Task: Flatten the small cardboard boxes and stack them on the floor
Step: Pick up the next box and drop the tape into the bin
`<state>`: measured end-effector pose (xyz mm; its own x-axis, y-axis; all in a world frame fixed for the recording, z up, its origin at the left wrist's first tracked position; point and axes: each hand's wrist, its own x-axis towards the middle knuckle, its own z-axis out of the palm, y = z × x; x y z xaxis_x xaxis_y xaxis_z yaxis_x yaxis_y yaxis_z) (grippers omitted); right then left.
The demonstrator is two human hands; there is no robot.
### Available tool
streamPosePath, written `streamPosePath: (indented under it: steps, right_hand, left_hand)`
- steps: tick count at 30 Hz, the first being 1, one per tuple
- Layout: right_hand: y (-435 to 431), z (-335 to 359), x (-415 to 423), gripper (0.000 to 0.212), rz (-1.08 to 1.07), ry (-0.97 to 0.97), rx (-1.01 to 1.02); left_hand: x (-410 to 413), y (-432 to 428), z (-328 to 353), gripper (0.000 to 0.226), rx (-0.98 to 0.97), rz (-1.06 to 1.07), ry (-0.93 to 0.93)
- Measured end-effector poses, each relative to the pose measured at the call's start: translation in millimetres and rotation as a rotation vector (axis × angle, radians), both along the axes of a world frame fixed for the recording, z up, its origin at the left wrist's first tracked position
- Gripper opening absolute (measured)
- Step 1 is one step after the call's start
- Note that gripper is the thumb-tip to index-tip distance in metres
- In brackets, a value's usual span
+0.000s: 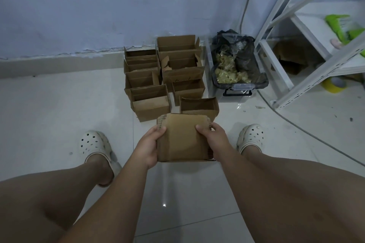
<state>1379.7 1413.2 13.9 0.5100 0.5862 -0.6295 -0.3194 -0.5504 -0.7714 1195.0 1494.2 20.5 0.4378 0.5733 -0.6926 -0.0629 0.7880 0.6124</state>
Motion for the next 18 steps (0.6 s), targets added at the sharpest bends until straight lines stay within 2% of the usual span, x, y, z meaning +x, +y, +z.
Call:
streamPosePath:
  steps: [4, 6, 12, 18]
  right_hand:
    - [-9.7, -11.1, 1.3, 0.026, -0.06, 0.066, -0.009]
    - [-12.5, -14.5, 1.1, 0.032, -0.068, 0.108, -0.011]
    - [-3.5, -13.6, 5.9, 0.052, 0.024, 0.092, 0.018]
    - [-3.1, -17.0, 6.1, 0.056, 0.081, 0.096, -0.006]
  left_hand:
    - [-7.8, 3.3, -8.6, 0.042, -0.216, -0.018, -0.234]
    - [-10.2, 5.4, -12.0, 0.048, -0.246, -0.008, -0.283]
    - [-16.8, 8.6, -17.5, 0.042, -0.263, 0.04, -0.263]
    - [-25.7, 20.5, -18.7, 0.033, -0.236, 0.172, -0.229]
